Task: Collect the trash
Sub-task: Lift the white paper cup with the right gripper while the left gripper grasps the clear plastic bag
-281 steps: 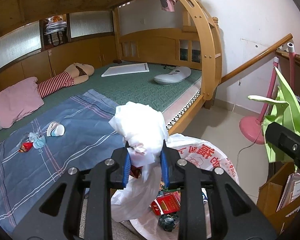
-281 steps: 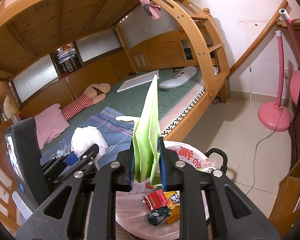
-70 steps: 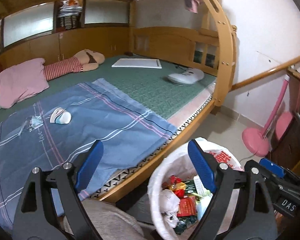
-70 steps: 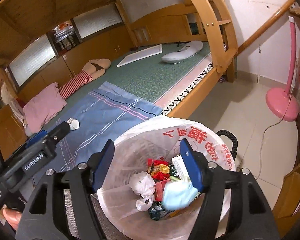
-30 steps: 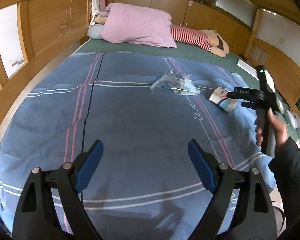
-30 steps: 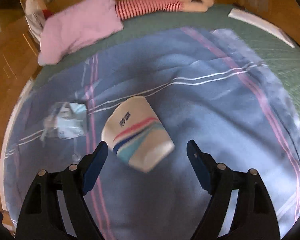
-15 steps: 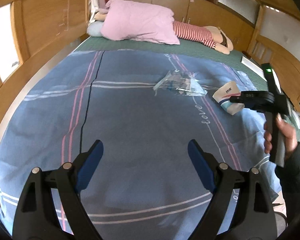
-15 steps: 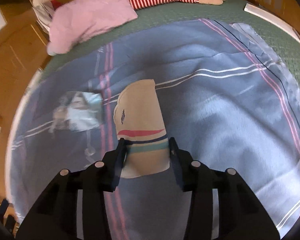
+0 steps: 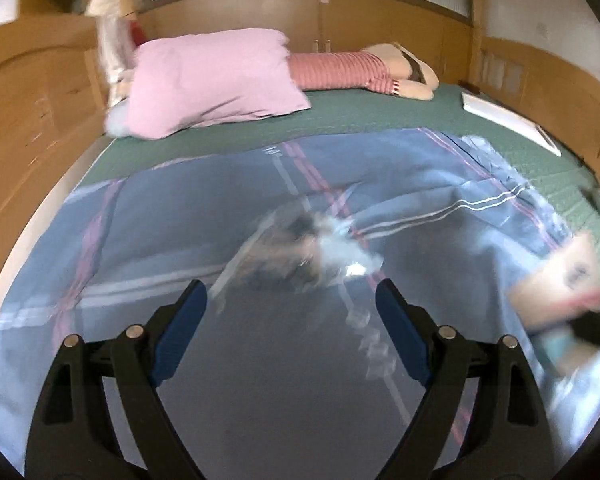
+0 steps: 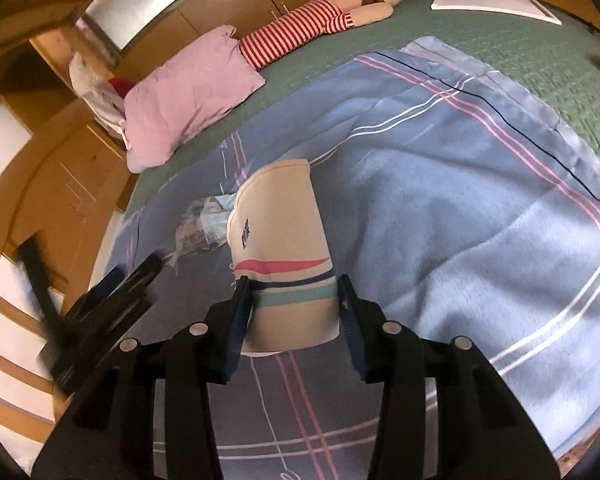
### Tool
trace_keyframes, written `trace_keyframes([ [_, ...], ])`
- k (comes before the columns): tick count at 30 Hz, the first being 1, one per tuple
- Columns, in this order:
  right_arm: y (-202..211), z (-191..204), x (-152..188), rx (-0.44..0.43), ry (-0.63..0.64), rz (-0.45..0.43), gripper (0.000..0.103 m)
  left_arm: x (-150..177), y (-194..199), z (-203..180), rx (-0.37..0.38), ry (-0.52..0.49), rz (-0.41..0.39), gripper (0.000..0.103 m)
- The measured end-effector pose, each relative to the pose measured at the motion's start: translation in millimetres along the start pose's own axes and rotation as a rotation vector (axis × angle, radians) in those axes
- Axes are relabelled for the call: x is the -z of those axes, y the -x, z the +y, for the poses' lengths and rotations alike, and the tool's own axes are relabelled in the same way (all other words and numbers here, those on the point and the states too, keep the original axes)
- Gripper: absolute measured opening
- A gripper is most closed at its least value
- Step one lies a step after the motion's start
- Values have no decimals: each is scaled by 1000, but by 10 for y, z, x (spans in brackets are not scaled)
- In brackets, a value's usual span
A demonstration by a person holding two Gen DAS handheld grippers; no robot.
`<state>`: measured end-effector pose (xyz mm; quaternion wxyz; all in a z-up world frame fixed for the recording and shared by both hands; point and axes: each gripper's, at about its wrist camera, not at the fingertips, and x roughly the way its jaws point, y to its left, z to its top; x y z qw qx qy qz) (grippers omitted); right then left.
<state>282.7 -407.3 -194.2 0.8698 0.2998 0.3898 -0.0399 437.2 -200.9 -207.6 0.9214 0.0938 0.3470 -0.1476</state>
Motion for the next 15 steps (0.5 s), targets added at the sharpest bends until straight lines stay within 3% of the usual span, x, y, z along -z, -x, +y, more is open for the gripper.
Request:
trace_keyframes([
  [6, 60, -34, -48, -33, -37, -4, 44, -155, -873, -200, -20, -5, 118, 89],
  [9, 21, -59, -83, -49, -40, 2, 44, -141, -1090, -196, -22, 16, 163, 85],
  [11, -20, -76, -96, -49, -42, 3, 44, -140, -1145, -210, -34, -4, 170, 45],
  [13, -65, -86, -104, -50, -54, 11, 44, -149, -1141, -216, -16, -12, 177, 25],
  [15, -76, -67, -109, -61, -62, 14, 44, -157, -1103, -208, -12, -18, 171, 15],
])
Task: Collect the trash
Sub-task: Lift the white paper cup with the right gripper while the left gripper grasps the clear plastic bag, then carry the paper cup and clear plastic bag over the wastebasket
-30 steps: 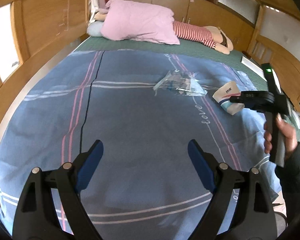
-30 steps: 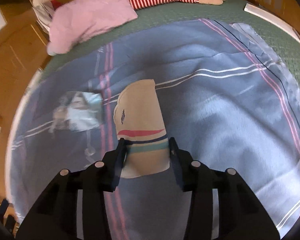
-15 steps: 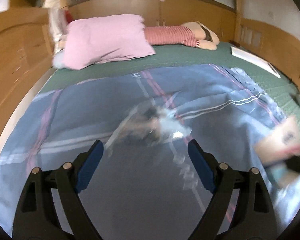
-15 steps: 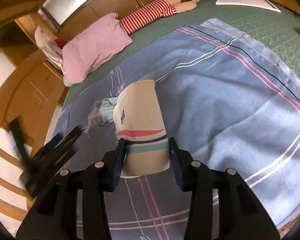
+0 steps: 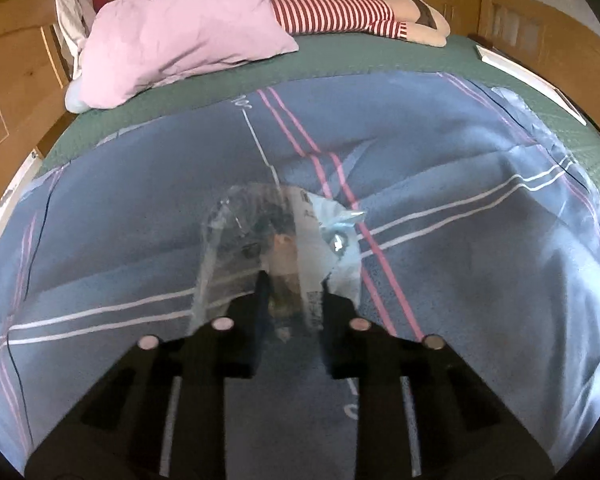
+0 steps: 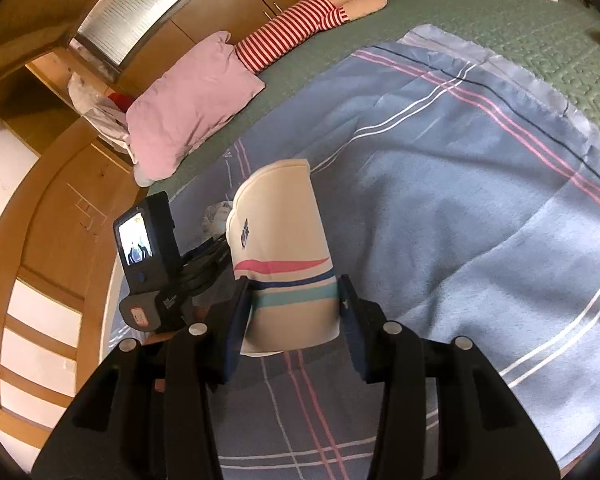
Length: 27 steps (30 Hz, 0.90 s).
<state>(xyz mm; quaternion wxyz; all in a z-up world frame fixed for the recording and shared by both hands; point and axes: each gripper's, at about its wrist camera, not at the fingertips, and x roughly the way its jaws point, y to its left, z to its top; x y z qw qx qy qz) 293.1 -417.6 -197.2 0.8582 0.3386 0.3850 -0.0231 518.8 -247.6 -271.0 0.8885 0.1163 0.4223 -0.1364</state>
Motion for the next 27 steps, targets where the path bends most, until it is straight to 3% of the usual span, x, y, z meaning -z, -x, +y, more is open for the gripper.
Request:
trace_keyframes([
  [4, 53, 109, -24, -1, 20, -17, 44, 48, 105, 73, 27, 16, -29, 6],
  [11, 187, 322, -48, -3, 62, -46, 44, 161, 525, 248, 30, 56, -94, 5],
  [17, 481, 529, -58, -6, 104, -99, 44, 356, 1146, 303, 9, 47, -157, 5],
  [25, 1343, 682, 261, 72, 160, -249, 44, 756, 2208, 163, 36, 38, -220, 5],
  [27, 1634, 661, 412, 107, 164, -298, 45, 883, 2502, 79, 71, 30, -230, 5],
])
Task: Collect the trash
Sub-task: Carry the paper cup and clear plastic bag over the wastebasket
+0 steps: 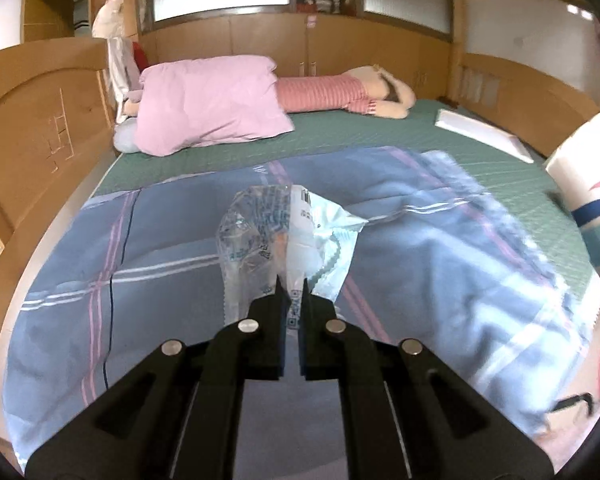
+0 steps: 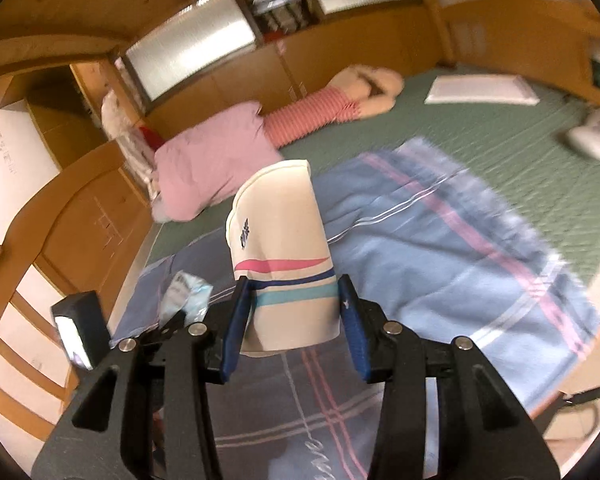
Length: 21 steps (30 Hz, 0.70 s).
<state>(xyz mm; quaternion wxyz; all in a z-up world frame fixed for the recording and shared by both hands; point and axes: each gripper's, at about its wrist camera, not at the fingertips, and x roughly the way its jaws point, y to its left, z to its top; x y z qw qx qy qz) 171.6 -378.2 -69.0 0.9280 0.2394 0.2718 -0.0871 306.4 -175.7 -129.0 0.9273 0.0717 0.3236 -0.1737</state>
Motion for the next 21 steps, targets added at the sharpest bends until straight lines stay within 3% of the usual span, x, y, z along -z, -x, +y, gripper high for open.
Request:
trace_keyframes([
  [8, 1242, -307, 308, 129, -21, -143, 45, 252, 1016, -681, 122, -91, -66, 5],
  [21, 3000, -1209, 1161, 383, -176, -310, 45, 921, 2226, -2158, 440, -282, -102, 6],
])
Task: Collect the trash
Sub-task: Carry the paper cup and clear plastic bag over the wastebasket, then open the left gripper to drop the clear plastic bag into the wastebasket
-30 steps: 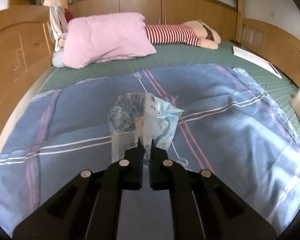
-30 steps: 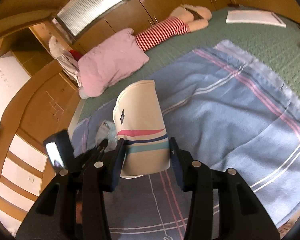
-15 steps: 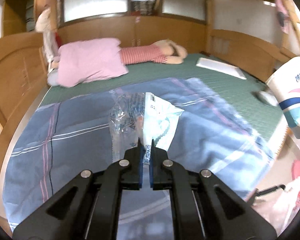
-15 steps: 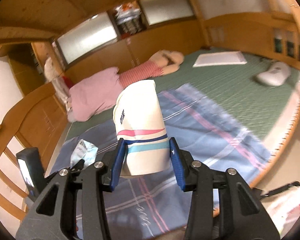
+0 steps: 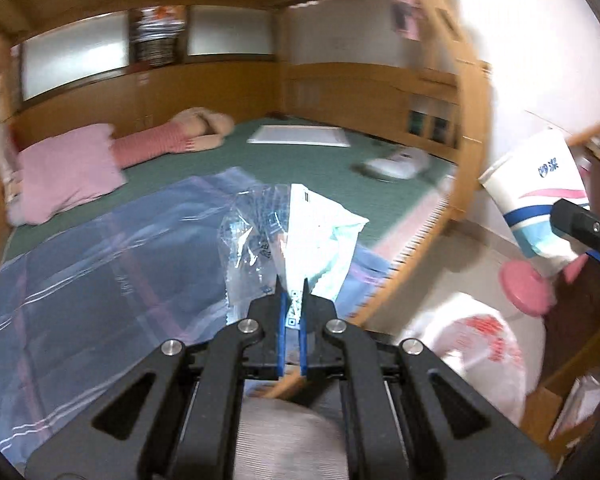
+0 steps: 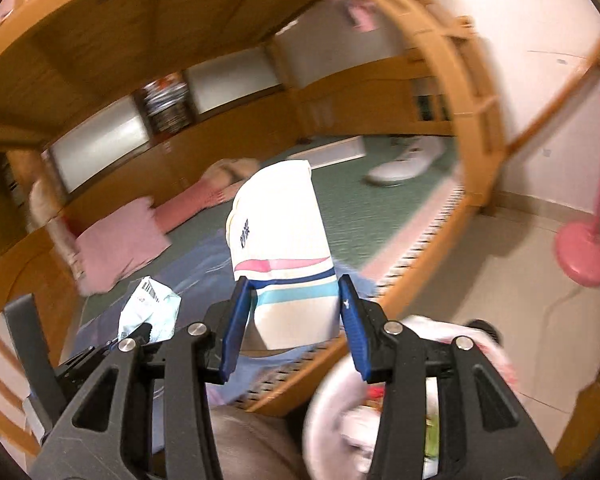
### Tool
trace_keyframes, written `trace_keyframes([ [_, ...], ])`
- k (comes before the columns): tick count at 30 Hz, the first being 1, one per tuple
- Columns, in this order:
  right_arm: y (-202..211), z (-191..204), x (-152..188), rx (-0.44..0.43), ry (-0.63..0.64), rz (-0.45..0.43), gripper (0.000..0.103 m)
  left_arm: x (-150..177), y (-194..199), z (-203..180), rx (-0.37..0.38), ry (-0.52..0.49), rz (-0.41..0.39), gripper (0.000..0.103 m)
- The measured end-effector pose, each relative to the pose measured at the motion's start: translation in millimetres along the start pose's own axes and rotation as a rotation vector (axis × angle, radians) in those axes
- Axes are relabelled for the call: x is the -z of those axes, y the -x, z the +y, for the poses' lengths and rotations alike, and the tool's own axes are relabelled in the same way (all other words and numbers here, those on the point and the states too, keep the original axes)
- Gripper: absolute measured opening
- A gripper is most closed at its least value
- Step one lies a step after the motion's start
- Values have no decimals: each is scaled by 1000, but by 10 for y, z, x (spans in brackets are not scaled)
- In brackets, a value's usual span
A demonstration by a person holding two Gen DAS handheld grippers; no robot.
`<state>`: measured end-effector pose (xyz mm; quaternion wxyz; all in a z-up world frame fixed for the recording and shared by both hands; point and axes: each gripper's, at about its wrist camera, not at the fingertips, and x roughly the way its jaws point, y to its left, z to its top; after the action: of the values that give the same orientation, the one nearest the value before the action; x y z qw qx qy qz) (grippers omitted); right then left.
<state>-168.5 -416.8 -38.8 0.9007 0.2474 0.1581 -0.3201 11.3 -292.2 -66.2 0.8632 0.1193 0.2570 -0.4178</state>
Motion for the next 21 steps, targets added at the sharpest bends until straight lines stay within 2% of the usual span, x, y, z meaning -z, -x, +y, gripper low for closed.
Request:
trace_keyframes([
  [5, 370, -476, 70, 95, -51, -64, 45, 128, -3, -585, 119, -61, 27, 6],
  [11, 574, -769, 145, 131, -83, -91, 45, 373, 14, -1169, 202, -148, 47, 6],
  [16, 648, -827, 149, 128, -89, -103, 45, 480, -14, -1361, 212, -172, 69, 6],
  [21, 674, -848, 141, 117, -93, -114, 45, 511, -38, -1389, 202, -190, 75, 6],
])
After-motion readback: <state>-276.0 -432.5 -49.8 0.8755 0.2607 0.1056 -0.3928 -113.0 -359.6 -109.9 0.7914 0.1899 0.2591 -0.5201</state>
